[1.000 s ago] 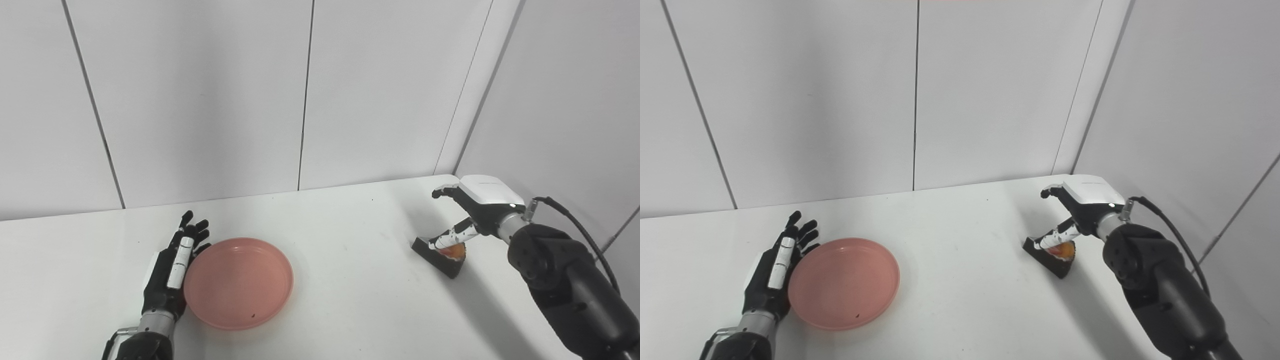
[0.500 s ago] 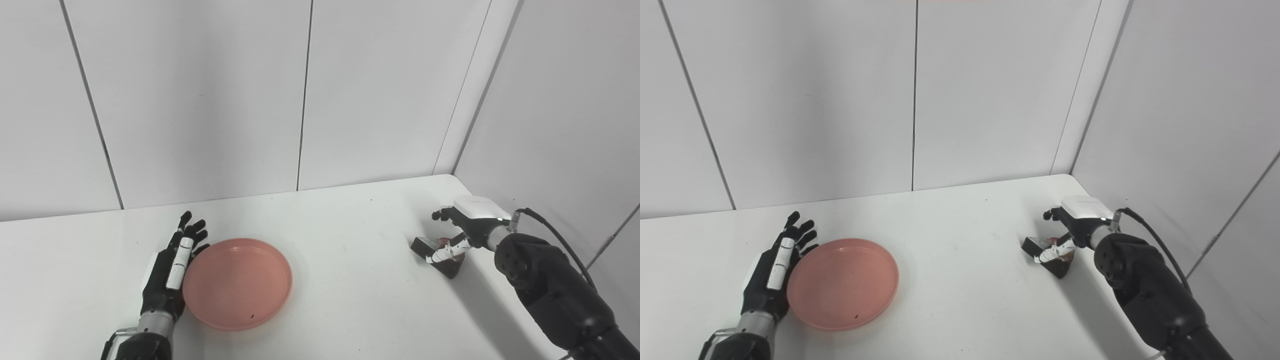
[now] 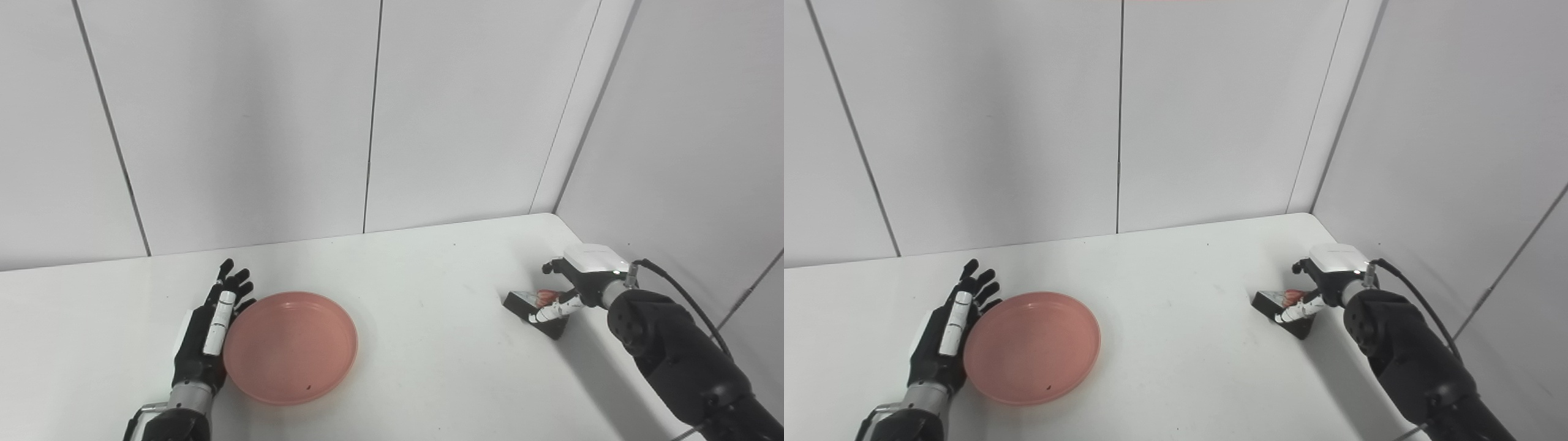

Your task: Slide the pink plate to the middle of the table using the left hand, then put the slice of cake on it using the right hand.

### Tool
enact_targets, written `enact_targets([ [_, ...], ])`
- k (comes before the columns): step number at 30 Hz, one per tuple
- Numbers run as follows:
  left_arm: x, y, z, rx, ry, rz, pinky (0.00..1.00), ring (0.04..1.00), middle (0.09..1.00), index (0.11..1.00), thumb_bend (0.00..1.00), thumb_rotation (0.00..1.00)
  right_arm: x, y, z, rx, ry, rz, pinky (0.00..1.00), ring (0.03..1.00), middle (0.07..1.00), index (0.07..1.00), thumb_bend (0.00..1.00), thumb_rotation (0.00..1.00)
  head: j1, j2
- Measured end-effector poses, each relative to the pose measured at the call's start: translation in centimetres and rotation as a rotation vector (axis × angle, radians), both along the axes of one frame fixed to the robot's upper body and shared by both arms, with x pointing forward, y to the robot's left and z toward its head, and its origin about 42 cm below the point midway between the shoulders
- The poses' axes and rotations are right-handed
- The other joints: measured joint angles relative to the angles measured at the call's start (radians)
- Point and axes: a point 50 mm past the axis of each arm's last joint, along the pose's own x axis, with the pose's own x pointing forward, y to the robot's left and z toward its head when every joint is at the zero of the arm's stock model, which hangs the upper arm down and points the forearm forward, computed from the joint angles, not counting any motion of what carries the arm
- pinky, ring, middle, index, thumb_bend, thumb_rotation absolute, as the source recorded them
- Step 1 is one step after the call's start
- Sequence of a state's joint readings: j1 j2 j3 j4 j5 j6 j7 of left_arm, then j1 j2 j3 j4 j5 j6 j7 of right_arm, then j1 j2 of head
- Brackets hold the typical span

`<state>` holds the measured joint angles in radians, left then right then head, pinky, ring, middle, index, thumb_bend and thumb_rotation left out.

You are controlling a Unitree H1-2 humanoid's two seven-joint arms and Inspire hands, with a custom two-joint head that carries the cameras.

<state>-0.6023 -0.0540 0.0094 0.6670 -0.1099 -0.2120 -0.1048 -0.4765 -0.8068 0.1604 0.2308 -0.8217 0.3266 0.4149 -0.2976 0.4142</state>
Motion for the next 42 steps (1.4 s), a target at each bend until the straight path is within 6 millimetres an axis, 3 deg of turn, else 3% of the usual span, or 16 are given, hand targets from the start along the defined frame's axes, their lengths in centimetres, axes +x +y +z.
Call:
enact_targets([
  [12,0.1,-0.1,0.0,0.0,0.002,-0.001,0.86,0.917,0.932,0.987,0.7,0.87,-1.2,-0.5,1.8,0.003,0.007,0.034,0.64,0.787,0.834,0.796,1.0,0.62,0.002,-0.002],
  [18,0.2,-0.1,0.0,0.002,0.002,-0.002,0.85,0.911,0.927,0.983,0.71,0.88,-1.9,-0.5,1.5,0.045,0.026,0.044,0.66,0.791,0.843,0.796,1.0,0.59,0.005,0.0],
  [25,0.1,0.0,0.0,0.008,0.0,0.0,0.85,0.91,0.926,0.986,0.71,0.87,-2.4,-0.8,1.3,0.11,0.023,0.043,0.58,0.67,0.736,0.759,1.0,0.55,0.005,0.005],
  [26,0.1,0.0,0.0,0.008,0.001,0.0,0.85,0.906,0.923,0.985,0.71,0.86,-2.4,-0.8,1.3,0.12,0.021,0.044,0.52,0.595,0.657,0.753,1.0,0.52,0.005,0.005],
  [28,0.1,0.0,0.0,0.008,0.001,0.0,0.85,0.903,0.921,0.985,0.72,0.86,-2.4,-0.7,1.3,0.148,0.009,0.044,0.48,0.554,0.609,0.75,1.0,0.51,0.006,0.006],
  [30,0.1,0.0,0.0,0.008,0.001,0.0,0.85,0.903,0.921,0.985,0.72,0.86,-2.4,-0.6,1.1,0.162,0.002,0.045,0.52,0.593,0.631,0.749,1.0,0.51,0.006,0.008],
  [37,0.1,-0.1,0.0,0.009,0.001,-0.001,0.85,0.912,0.936,0.994,0.71,0.87,-2.2,-0.7,0.1,0.206,0.012,0.028,0.5,0.562,0.625,0.752,1.0,0.51,0.006,0.011],
  [39,0.1,0.0,0.0,0.008,0.001,-0.001,0.85,0.911,0.935,0.992,0.7,0.87,-2.2,-1.0,-0.2,0.206,0.017,0.018,0.61,0.681,0.736,0.752,1.0,0.52,0.006,0.012],
  [42,0.1,0.0,0.0,0.009,0.002,0.0,0.85,0.908,0.934,0.99,0.7,0.87,-2.1,-1.1,-0.4,0.204,0.024,0.014,0.66,0.723,0.774,0.759,1.0,0.52,0.005,0.014],
])
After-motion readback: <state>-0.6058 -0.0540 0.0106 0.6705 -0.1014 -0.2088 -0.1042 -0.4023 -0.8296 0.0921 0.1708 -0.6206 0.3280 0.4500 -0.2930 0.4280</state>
